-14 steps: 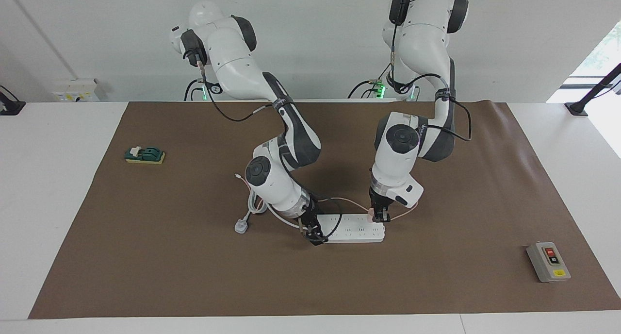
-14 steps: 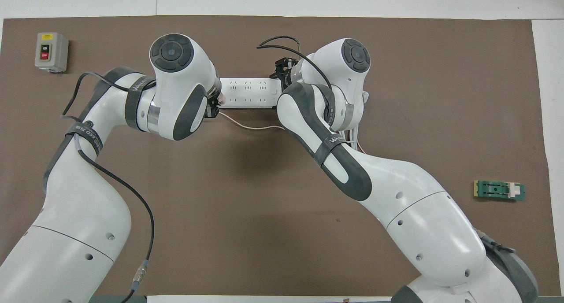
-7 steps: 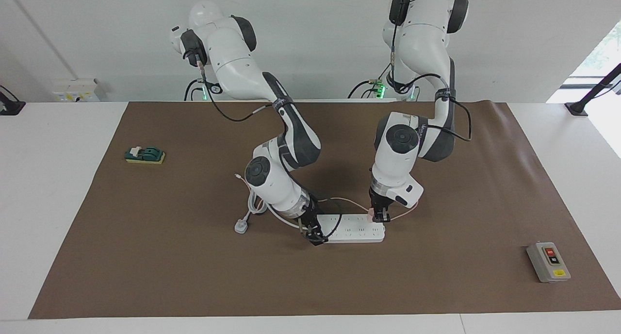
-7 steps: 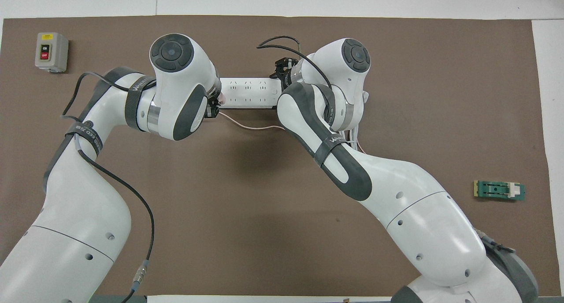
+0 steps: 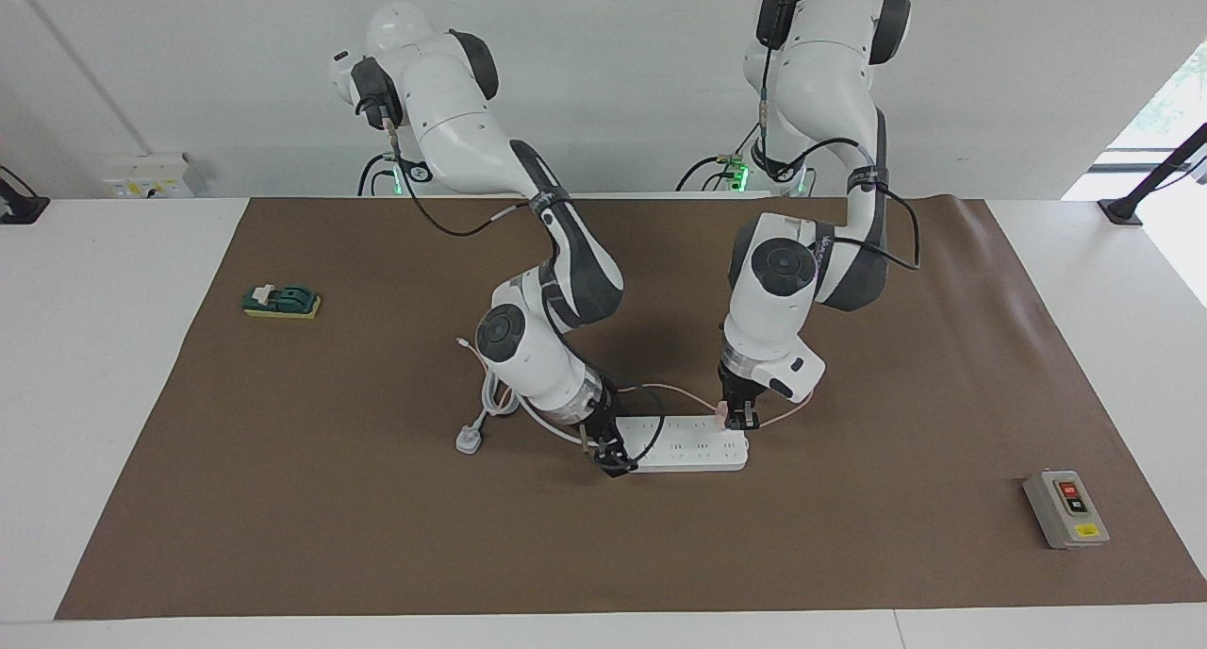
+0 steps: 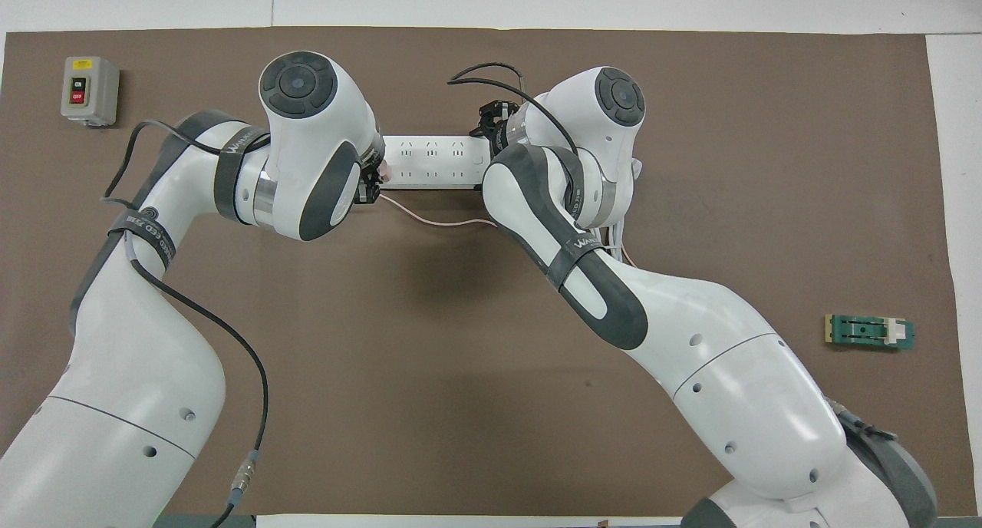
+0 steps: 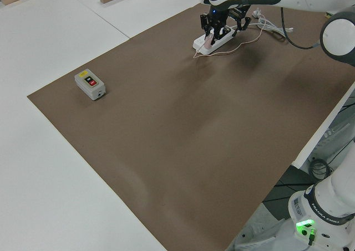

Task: Unplug charger and place it aside
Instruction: 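Carry the pink charger toward the robot with the left gripper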

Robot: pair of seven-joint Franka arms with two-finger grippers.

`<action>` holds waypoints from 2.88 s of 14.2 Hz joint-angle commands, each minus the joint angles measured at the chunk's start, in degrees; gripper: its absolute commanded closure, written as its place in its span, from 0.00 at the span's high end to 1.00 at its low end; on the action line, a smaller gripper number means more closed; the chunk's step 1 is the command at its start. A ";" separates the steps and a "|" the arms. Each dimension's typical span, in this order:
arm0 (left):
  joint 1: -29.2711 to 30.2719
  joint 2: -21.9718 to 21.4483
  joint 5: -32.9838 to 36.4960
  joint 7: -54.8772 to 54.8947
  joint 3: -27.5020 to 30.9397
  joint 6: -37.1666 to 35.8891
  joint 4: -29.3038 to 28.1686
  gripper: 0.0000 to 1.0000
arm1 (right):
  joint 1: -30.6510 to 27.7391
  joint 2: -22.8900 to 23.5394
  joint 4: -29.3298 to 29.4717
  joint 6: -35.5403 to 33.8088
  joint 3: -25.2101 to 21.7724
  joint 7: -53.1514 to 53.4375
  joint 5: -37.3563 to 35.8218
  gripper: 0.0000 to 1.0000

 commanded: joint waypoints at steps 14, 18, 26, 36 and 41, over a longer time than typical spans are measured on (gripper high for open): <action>-0.08 -21.00 2.52 56.27 0.53 -6.58 -19.52 0.00 | -0.71 0.35 0.04 1.89 0.35 -1.84 1.60 0.12; 3.70 -31.98 2.88 74.98 0.53 -3.24 -33.05 0.01 | -0.71 0.18 0.13 1.89 0.35 -1.84 1.60 0.28; 19.51 -48.17 -0.09 106.83 0.79 6.60 -57.41 0.13 | -0.45 -5.60 -3.37 0.57 -0.26 -1.40 0.90 1.00; 22.94 -45.81 -4.77 112.02 0.79 18.48 -65.87 0.92 | -7.82 -23.00 -12.79 -19.09 -1.58 -13.50 -10.15 1.00; 28.48 -45.81 -4.77 116.68 0.97 13.30 -64.99 1.00 | -12.05 -30.66 -15.25 -29.30 -1.58 -27.21 -15.37 1.00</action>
